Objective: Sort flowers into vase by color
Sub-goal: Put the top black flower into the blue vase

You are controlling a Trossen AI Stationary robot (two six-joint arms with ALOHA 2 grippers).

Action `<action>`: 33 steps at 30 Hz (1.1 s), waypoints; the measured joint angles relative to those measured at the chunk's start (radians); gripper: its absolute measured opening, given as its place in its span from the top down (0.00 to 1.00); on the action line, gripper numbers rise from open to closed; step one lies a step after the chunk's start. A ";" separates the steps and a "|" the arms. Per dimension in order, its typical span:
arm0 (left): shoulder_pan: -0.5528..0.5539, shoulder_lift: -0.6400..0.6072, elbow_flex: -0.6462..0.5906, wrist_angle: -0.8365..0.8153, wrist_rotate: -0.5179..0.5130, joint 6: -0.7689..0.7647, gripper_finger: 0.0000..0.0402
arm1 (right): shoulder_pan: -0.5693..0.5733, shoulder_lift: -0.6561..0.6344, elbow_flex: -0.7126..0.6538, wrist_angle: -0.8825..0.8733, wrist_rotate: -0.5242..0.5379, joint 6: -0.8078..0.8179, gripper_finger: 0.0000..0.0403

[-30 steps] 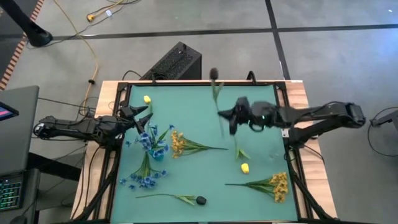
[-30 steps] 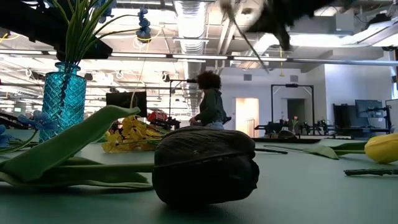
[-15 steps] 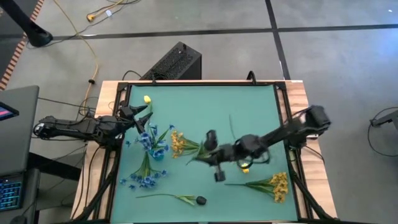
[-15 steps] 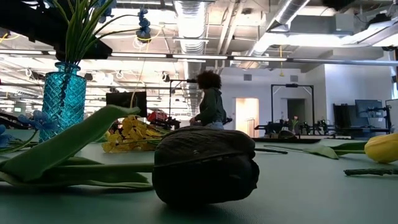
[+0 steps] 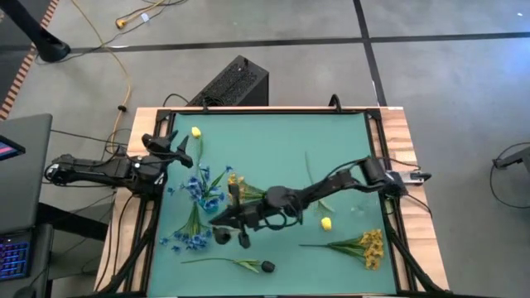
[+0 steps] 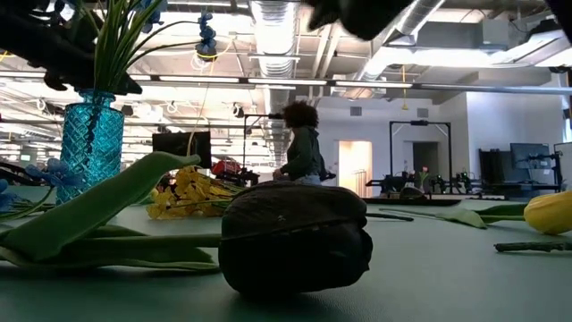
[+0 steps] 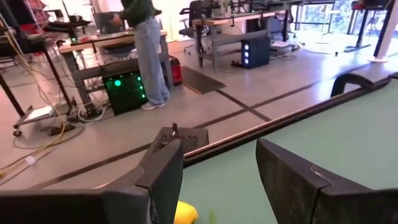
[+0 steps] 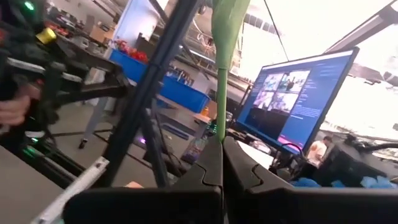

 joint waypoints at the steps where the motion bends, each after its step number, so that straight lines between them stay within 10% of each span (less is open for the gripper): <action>1: 0.000 0.000 0.000 0.000 0.008 0.002 0.52 | -0.008 0.016 0.021 0.001 0.000 -0.005 0.95; 33: 0.000 0.000 -0.002 0.003 0.058 0.012 0.52 | -0.100 0.052 0.063 -0.085 0.005 -0.065 0.95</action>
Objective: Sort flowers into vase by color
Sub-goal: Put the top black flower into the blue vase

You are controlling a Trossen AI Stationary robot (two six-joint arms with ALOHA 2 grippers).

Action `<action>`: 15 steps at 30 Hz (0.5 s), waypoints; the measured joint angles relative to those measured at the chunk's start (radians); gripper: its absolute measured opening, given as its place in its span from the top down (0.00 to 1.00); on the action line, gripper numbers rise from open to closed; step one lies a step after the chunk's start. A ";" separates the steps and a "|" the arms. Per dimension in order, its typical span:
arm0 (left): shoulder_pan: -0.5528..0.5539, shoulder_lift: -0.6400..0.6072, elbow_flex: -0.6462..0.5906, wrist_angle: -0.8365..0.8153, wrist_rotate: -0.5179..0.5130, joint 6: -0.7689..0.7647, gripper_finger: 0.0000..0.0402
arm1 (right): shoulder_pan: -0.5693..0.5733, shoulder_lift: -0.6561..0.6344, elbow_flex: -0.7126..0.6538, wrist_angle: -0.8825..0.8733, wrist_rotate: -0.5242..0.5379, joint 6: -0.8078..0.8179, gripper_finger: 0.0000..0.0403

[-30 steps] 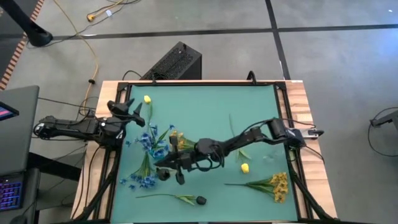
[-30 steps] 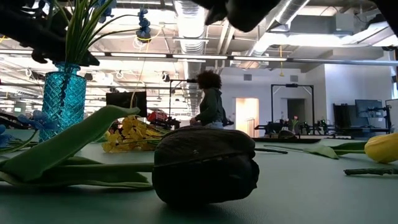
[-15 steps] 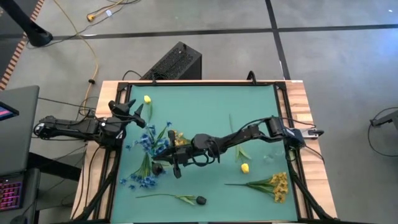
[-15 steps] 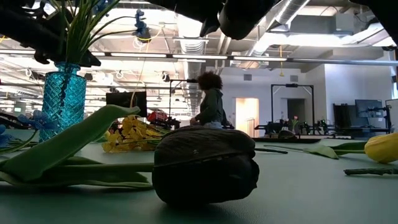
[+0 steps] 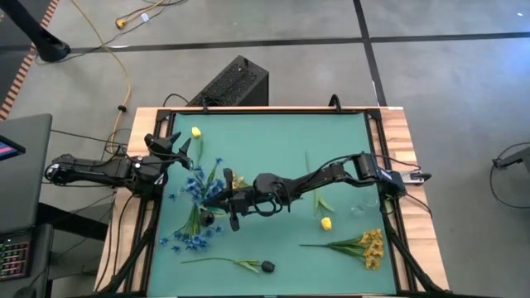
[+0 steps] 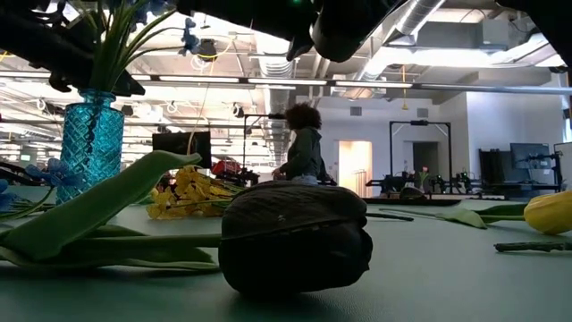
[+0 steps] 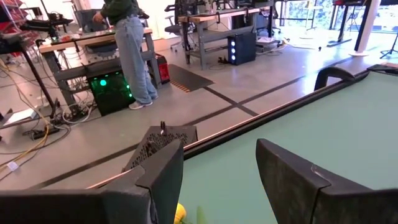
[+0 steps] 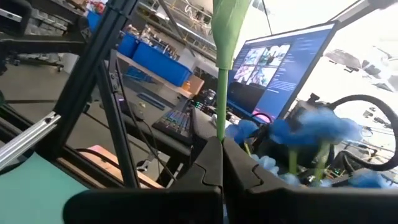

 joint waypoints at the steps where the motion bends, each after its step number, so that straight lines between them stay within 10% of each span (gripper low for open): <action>1: 0.000 0.000 0.000 0.000 0.000 0.000 0.52 | -0.001 0.000 0.000 -0.005 0.000 0.000 0.95; 15: 0.000 0.000 0.000 0.000 0.000 0.000 0.52 | -0.003 0.000 0.003 -0.017 0.025 0.052 0.95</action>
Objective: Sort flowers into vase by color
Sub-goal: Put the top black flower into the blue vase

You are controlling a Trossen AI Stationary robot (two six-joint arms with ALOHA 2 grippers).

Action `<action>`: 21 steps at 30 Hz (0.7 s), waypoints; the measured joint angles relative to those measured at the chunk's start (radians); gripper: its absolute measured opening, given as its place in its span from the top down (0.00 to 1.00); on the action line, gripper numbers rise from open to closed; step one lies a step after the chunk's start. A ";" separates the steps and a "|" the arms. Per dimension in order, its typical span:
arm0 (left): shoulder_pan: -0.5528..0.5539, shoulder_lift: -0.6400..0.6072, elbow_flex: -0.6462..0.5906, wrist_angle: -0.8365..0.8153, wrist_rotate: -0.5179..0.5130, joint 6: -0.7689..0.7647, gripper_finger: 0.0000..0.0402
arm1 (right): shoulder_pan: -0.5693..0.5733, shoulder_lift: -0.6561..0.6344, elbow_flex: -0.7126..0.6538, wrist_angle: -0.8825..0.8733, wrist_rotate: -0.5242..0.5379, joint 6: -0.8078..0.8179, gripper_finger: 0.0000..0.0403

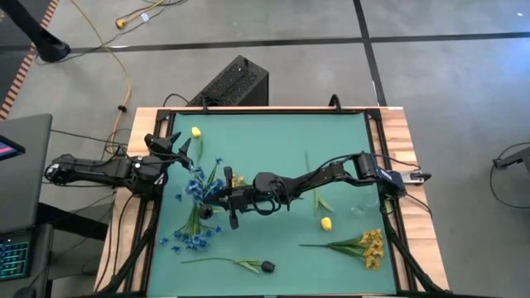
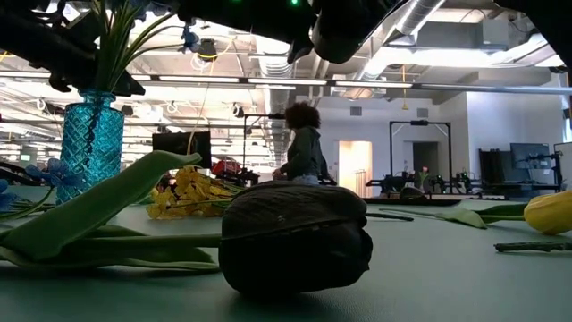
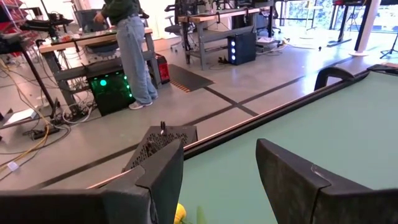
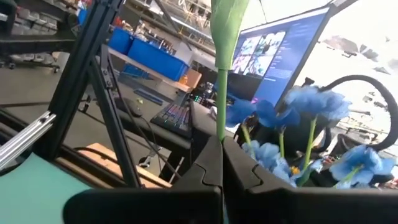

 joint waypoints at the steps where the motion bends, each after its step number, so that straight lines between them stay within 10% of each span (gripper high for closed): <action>1: 0.000 0.000 0.000 0.000 0.000 0.000 0.52 | 0.001 0.000 0.007 -0.001 0.000 0.000 0.95; 21: 0.000 0.000 0.000 0.000 0.021 0.004 0.52 | 0.035 -0.006 0.109 -0.223 0.032 -0.001 0.95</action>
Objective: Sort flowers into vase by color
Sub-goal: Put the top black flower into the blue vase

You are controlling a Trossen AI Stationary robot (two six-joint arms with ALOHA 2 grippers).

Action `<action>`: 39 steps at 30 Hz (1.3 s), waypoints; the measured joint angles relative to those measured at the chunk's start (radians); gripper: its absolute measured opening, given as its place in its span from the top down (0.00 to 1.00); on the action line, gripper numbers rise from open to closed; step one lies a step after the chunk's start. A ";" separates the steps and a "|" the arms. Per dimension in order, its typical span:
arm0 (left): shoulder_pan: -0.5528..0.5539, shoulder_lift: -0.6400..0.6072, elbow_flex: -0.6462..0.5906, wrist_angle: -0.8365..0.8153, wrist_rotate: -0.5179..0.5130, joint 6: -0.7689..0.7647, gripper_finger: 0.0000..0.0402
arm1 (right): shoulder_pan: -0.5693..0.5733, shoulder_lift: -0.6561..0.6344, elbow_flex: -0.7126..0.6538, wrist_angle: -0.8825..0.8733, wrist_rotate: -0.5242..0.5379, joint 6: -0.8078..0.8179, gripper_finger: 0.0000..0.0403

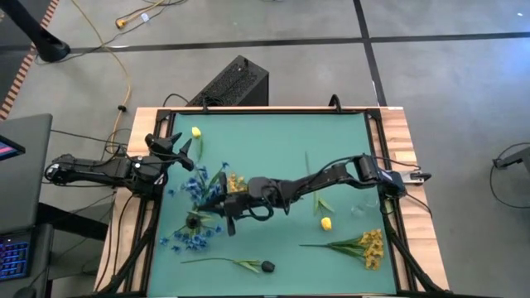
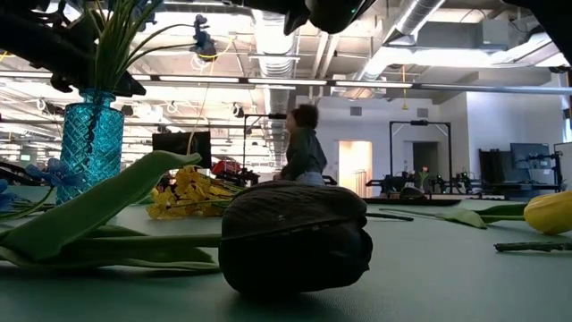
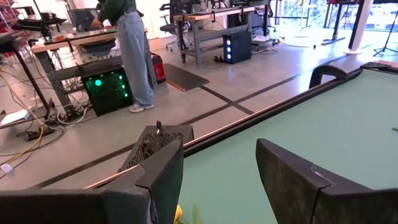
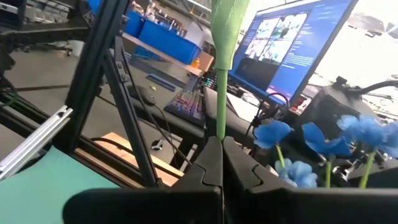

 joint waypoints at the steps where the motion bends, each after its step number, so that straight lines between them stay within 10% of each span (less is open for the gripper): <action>1: 0.000 0.000 0.000 0.000 0.000 0.000 0.52 | -0.003 0.000 0.000 -0.002 0.000 0.000 0.95; 39: 0.000 0.000 0.000 0.000 0.001 0.000 0.52 | -0.063 -0.001 0.000 -0.206 0.003 0.168 0.95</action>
